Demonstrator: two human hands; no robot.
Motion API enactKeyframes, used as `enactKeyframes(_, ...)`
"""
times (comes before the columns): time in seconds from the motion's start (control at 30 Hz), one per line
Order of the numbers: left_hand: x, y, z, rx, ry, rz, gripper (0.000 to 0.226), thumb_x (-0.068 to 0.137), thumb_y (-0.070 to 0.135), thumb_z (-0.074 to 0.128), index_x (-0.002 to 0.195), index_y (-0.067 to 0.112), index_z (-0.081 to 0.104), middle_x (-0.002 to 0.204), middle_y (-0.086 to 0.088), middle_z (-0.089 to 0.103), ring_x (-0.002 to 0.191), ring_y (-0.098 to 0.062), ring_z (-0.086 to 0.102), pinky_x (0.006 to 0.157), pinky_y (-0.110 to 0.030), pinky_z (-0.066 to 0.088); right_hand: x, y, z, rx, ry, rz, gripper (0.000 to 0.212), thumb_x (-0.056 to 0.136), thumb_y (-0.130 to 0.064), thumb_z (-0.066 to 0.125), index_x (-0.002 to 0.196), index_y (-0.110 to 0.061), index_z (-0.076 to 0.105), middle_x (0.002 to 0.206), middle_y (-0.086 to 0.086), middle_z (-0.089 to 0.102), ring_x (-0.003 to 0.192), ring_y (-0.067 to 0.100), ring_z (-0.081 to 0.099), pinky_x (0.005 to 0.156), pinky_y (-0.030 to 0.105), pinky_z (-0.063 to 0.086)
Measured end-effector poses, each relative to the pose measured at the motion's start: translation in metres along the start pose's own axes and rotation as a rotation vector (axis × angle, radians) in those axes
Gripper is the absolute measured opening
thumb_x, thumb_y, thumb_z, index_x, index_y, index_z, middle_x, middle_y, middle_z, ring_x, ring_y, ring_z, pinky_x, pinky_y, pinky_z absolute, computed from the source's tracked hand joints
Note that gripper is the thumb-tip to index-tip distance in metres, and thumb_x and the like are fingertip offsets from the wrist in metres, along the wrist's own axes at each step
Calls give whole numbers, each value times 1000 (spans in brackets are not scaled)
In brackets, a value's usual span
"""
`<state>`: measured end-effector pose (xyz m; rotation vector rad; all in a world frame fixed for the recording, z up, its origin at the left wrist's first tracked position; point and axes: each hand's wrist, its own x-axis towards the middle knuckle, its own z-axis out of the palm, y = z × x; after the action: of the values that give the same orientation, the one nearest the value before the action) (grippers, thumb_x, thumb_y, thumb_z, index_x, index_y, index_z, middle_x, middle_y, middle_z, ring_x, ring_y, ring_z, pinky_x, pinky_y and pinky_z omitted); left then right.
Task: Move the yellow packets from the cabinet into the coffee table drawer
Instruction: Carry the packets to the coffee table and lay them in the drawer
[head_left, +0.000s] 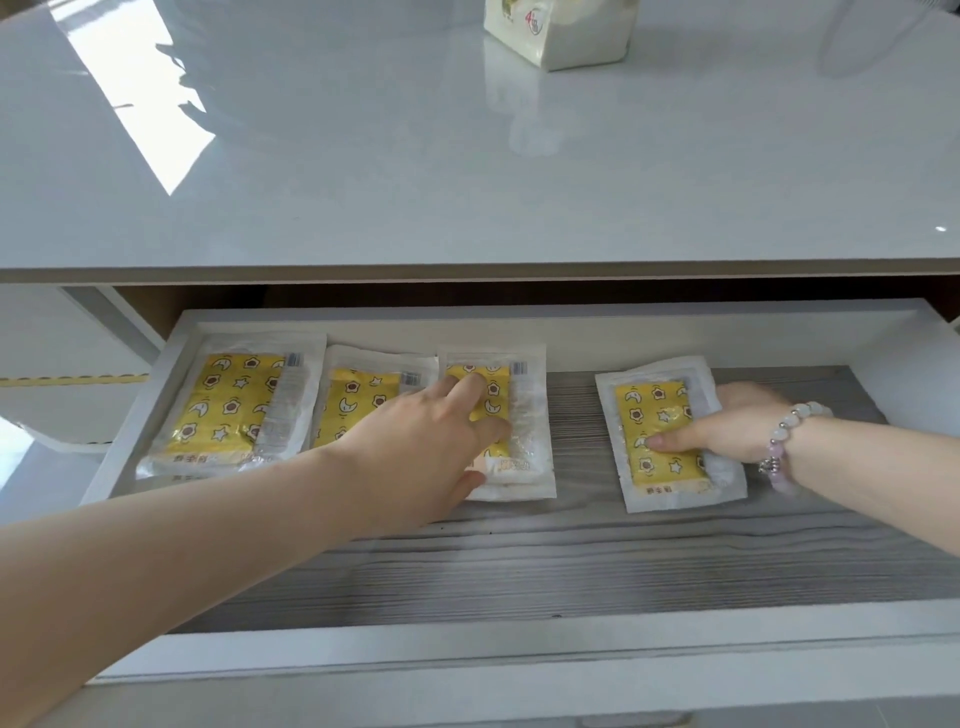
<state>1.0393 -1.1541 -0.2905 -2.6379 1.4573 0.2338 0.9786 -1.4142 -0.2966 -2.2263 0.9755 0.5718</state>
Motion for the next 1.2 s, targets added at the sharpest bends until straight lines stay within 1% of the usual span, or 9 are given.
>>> enactKeyframes(0.17,1,-2,-6,40,-19,7,50,97,43,40,144,33,26,139,-1,25,123,-19,41,99,-30,37,-9,-11,-11,76,-39,-81,28,76,-21,78,98,-12,64,98,6,69,77,16,65,57,23,47)
enactKeyframes(0.3,0,-2,-8,95,-36,11,51,97,46,40,143,30,28,141,0,28,123,-19,43,102,-30,32,-14,-18,-23,109,-66,-68,40,74,-31,79,102,-6,64,99,7,69,48,7,62,29,15,37)
enactKeyframes(0.37,-1,-3,-8,42,2,-26,54,95,49,41,143,27,29,139,2,34,122,-18,43,102,-30,32,-21,-26,-21,207,-119,-82,70,48,-41,89,103,-5,67,99,7,71,68,12,70,58,27,57)
enactKeyframes(0.43,-5,-4,-10,-84,111,-74,59,91,54,46,140,24,32,135,3,42,120,-18,46,99,-31,36,-20,-30,-15,309,-110,-102,112,11,-54,88,110,-6,66,105,6,71,95,22,68,91,40,52)
enactKeyframes(0.5,-9,-5,-14,-124,331,-12,60,83,58,50,129,20,43,120,0,56,104,-22,58,85,-33,45,-18,-36,-7,372,-140,-149,111,16,-55,90,113,-8,65,111,6,68,101,23,66,98,43,48)
enactKeyframes(0.63,-11,-2,-9,32,571,252,39,80,48,52,104,18,46,91,-1,63,74,-20,60,60,-28,49,-30,-55,15,422,-171,-183,82,57,-46,85,122,-6,57,121,5,63,108,23,61,98,35,45)
enactKeyframes(0.77,-8,6,-3,113,695,344,17,77,8,56,88,13,44,68,-2,57,54,-21,52,48,-30,46,-32,-71,35,435,-169,-185,116,22,-58,86,123,-8,56,117,5,65,104,25,64,93,39,50)
enactKeyframes(0.97,-17,-2,5,213,651,398,30,69,-17,48,71,9,63,58,-2,45,40,-16,35,36,-24,37,-42,-81,33,271,-97,-230,57,76,-44,75,113,-6,55,108,0,57,94,17,56,75,26,47)
enactKeyframes(1.2,-17,-7,10,214,515,361,45,82,-12,34,104,1,71,79,-7,68,42,-15,50,38,-22,45,-40,-73,23,251,85,-259,69,74,-33,80,131,-7,53,119,4,62,99,21,63,75,27,52)
